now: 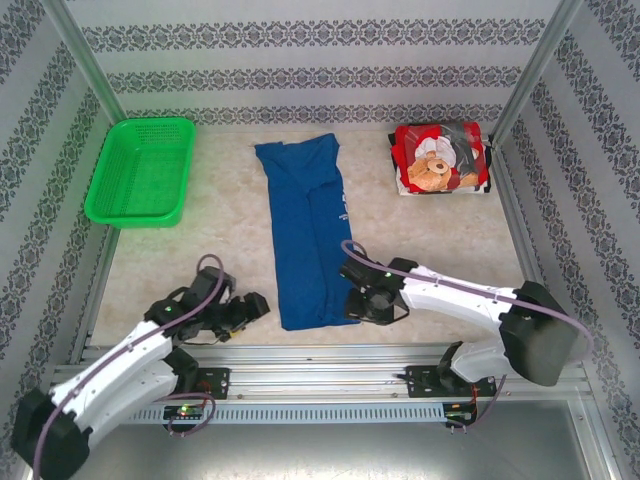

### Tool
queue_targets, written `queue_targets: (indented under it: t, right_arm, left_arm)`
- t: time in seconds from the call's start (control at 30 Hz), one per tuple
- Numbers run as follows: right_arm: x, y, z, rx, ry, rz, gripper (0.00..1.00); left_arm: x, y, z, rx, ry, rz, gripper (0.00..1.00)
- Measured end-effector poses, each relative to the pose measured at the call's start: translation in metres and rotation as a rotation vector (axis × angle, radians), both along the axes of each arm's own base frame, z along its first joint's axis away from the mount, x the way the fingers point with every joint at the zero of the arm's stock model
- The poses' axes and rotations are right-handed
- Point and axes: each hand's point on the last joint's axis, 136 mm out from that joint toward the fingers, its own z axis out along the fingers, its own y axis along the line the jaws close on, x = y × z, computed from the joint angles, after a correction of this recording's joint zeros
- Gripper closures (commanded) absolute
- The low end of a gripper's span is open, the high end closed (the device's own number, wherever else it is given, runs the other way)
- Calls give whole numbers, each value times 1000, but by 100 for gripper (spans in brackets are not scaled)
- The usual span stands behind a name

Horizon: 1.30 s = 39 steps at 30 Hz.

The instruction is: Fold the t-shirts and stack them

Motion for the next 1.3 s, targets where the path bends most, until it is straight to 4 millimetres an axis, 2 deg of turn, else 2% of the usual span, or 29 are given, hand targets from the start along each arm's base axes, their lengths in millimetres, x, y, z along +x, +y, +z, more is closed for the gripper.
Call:
queue_targets:
  t: [0.1,0.17,0.27,0.47,0.93,1.0,1.2,1.3]
  right_arm:
    - [-3,-15,-12,38,-1,-52,50]
    - [-1,-19,-12,70,-12,-75,50]
    - [8,-13,-6,143,-48,-90,49]
    - [22,-2,-5,223,-66,-92,49]
    - [18,4,-21,242,-8,-68,52]
    - [18,3,-22,242,-2,-72,57]
    - [17,-2,-26,219,20,-78,71]
    - [17,-4,-26,207,28,-80,79]
  left_arm:
    - [-1,-28,-15,9,47,-63,27]
    - [-1,-38,-26,25,65,-70,30]
    - [0,-38,-31,64,99,-47,36]
    - [2,-36,-38,112,147,-8,38]
    - [2,-36,-46,219,233,10,44]
    - [2,-36,-46,240,247,8,48]
    - [-1,-32,-48,301,295,5,68]
    - [1,-34,-47,318,309,-4,75]
